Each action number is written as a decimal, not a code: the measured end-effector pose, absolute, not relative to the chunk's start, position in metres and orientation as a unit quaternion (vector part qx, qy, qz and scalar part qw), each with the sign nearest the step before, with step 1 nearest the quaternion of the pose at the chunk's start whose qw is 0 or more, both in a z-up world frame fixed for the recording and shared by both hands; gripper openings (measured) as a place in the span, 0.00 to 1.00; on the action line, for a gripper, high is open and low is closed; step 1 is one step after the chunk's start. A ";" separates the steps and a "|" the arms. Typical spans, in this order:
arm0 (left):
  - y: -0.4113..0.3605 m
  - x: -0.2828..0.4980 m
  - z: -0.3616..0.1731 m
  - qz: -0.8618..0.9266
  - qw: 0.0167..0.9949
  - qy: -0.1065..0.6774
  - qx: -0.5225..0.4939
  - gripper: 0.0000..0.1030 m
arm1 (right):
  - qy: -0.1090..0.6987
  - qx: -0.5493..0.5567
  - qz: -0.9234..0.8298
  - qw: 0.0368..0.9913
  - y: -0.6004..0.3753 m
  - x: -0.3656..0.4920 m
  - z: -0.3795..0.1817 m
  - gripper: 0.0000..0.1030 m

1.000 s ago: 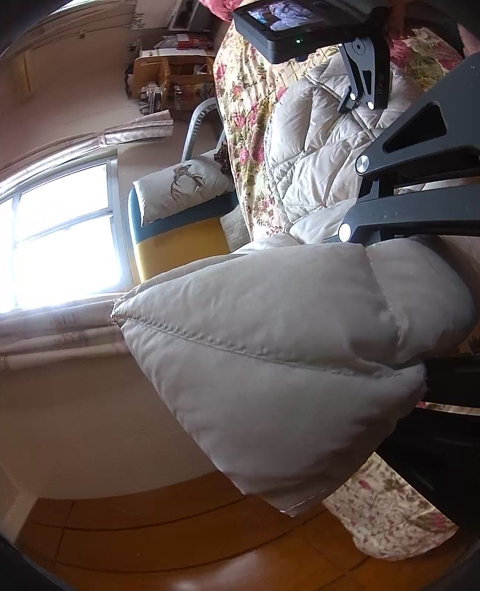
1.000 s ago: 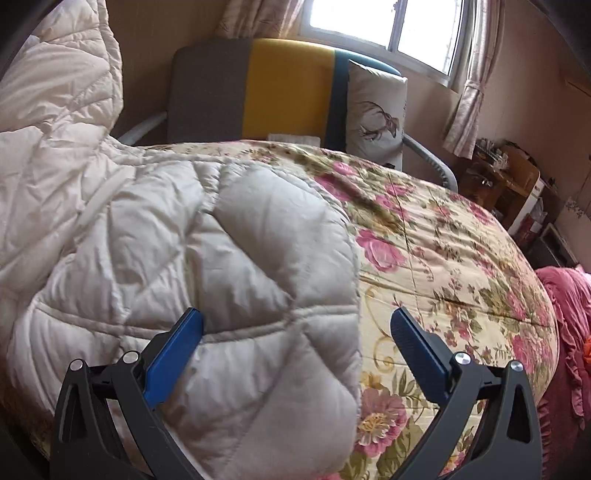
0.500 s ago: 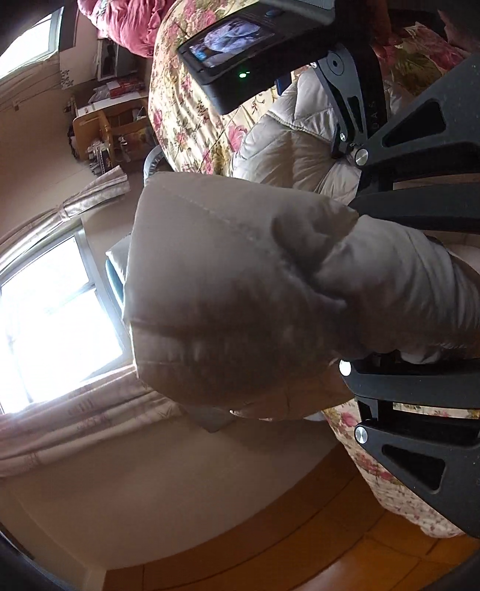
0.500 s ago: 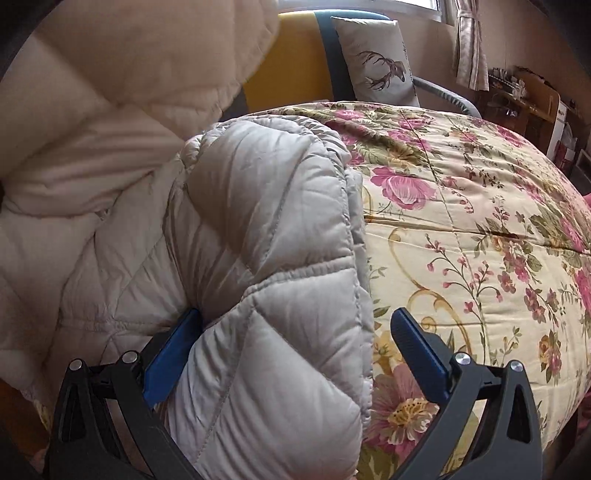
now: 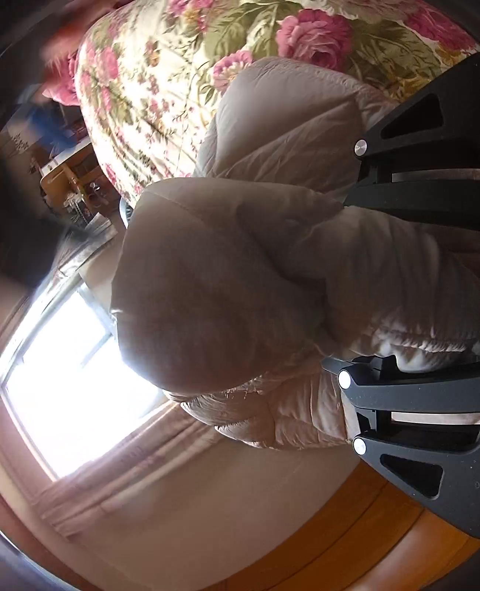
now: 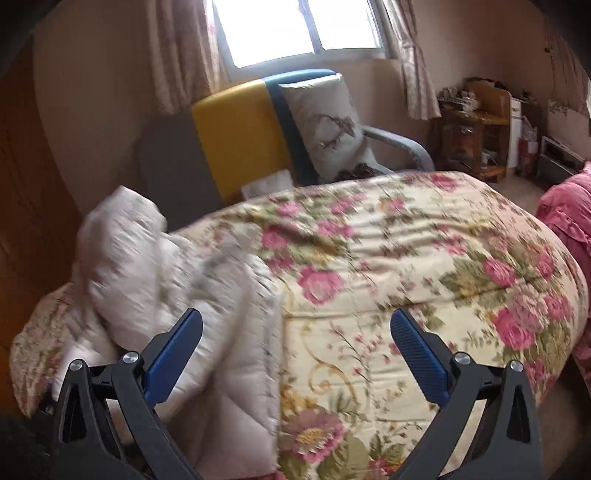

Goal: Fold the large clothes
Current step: 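Grasp the jacket with the right tool while the left tool lowers its bundle, then hold the jacket with the right tool while the left tool opens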

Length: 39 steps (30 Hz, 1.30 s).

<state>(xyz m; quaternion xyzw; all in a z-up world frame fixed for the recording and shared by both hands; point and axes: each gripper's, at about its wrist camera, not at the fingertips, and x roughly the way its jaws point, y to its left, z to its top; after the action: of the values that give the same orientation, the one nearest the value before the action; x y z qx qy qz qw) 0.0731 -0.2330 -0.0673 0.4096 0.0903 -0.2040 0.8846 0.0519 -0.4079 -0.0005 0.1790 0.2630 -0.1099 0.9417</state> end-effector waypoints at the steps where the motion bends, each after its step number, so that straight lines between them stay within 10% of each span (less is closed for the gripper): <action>1: -0.233 0.071 -0.070 -0.203 0.883 0.087 0.414 0.34 | 0.253 0.173 -0.078 0.949 -0.401 0.057 0.012 0.98; 6: -0.227 0.063 -0.073 -0.207 0.879 0.078 0.422 0.34 | 0.285 0.171 0.033 0.943 -0.369 0.113 0.039 0.98; 11: -0.222 0.055 -0.074 -0.210 0.879 0.073 0.423 0.35 | 0.354 0.178 0.083 0.914 -0.351 0.159 0.024 0.43; 17: -0.186 0.045 -0.039 -0.285 0.885 0.094 0.355 0.47 | 0.349 0.128 0.083 0.925 -0.337 0.149 0.019 0.13; 22: -0.117 0.047 0.011 -0.363 0.899 0.119 0.216 0.73 | 0.319 0.128 0.052 0.938 -0.351 0.121 0.010 0.10; 34: -0.059 0.065 0.063 -0.587 0.786 0.136 0.138 0.79 | 0.308 0.199 0.029 0.930 -0.378 0.085 -0.036 0.10; 39: -0.053 0.123 0.086 -0.438 0.887 0.086 0.118 0.88 | 0.306 0.233 0.034 0.922 -0.378 0.075 -0.036 0.12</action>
<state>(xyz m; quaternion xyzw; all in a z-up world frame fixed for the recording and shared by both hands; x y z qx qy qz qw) 0.1226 -0.0531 0.0862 0.1183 0.0861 -0.4382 0.8869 0.0746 -0.3780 -0.0362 0.2330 0.3062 0.0336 0.9224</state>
